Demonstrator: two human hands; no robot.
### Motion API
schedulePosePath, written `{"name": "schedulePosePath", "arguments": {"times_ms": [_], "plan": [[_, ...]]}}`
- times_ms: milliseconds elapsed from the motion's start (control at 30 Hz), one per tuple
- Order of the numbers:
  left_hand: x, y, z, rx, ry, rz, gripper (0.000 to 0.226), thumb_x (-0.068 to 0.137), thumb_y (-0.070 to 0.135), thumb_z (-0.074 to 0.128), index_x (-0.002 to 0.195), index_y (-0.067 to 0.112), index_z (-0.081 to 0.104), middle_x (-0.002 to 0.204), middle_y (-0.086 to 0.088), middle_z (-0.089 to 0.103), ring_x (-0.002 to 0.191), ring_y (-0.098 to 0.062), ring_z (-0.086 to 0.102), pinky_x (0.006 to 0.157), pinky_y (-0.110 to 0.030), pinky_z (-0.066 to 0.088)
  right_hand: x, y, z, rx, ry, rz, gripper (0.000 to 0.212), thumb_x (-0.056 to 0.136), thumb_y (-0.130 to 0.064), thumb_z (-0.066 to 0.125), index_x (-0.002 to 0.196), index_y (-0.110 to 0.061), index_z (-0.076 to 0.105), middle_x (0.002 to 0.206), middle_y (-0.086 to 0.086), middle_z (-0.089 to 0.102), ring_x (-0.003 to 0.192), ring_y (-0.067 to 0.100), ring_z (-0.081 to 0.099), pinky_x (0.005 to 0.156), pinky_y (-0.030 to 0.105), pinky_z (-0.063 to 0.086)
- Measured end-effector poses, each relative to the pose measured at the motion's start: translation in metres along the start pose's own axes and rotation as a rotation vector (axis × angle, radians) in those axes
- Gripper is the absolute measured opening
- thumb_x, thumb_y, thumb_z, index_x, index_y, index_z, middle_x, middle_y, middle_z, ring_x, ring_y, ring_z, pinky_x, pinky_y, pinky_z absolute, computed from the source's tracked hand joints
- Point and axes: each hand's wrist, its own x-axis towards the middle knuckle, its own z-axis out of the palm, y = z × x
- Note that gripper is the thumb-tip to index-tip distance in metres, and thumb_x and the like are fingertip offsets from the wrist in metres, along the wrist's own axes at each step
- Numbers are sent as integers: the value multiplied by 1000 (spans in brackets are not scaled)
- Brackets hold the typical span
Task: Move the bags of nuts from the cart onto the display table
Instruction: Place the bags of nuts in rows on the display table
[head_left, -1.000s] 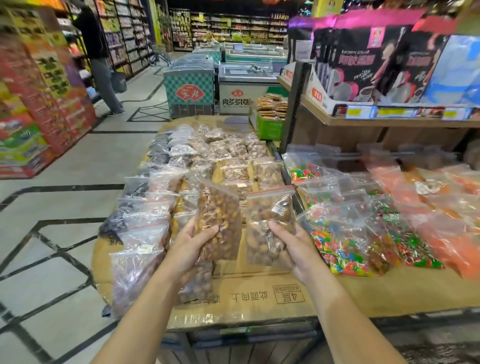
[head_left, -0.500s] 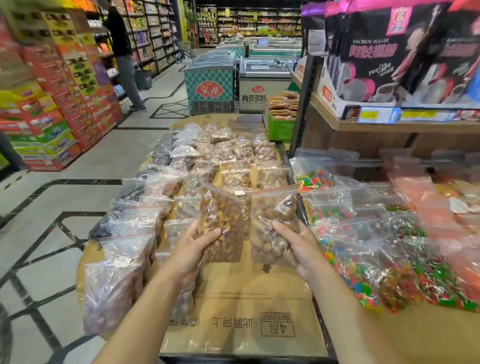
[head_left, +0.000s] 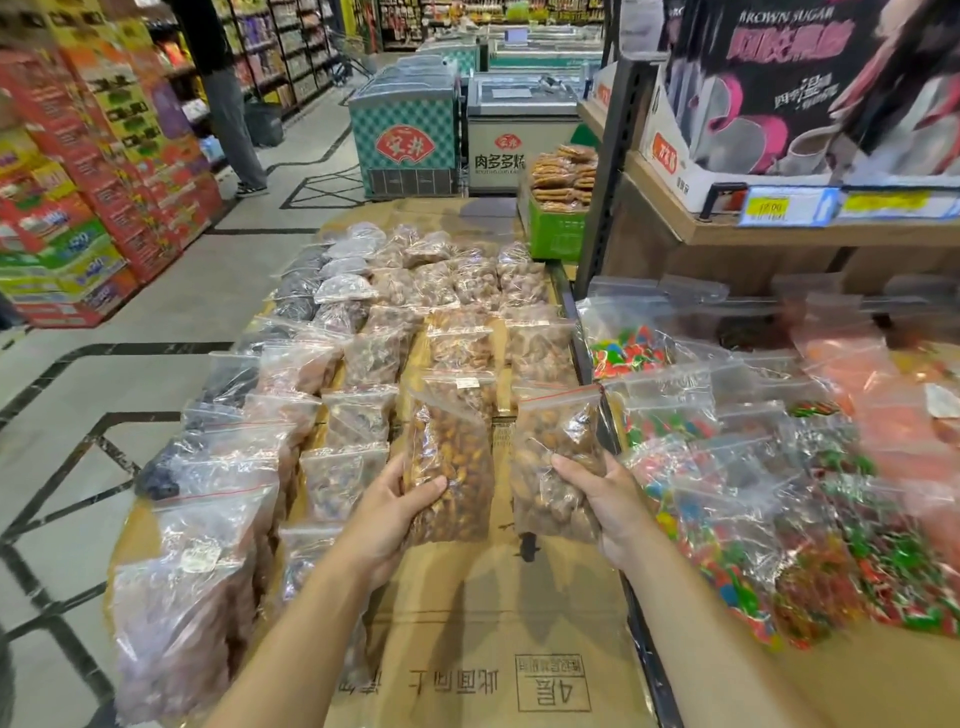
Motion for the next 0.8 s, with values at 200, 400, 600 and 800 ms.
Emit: {"name": "schedulePosePath", "arguments": {"times_ms": [200,400,600,800], "plan": [[29,-19,-3,3,40,-87,46,99,1,66,140,22,58,113,-11,80,97,-29,72,86,-46,60,27,22,-8,39,-9,92,43,90,3,77,128,-9,61,102,12,79,85,28,79,71,47,67],[47,-36,3,-42,51,-153,48,100,-5,62,131,31,52,94,5,83,76,-13,78,60,-24,59,47,39,-16,-19,13,155,36,90,2,78,122,-6,63,94,10,80,82,26,79,66,42,66],[58,-39,3,-43,77,-244,68,99,-3,65,159,20,41,127,-9,76,116,-29,73,94,-43,59,65,49,-20,-43,48,209,47,86,-2,82,129,-7,62,117,18,78,102,37,78,87,56,63],[63,-44,-3,36,108,-249,60,101,3,64,154,24,46,131,-6,74,120,-26,71,90,-38,59,70,58,-17,-146,93,169,43,87,-7,84,126,-12,65,114,13,80,106,36,77,94,64,59]]}}
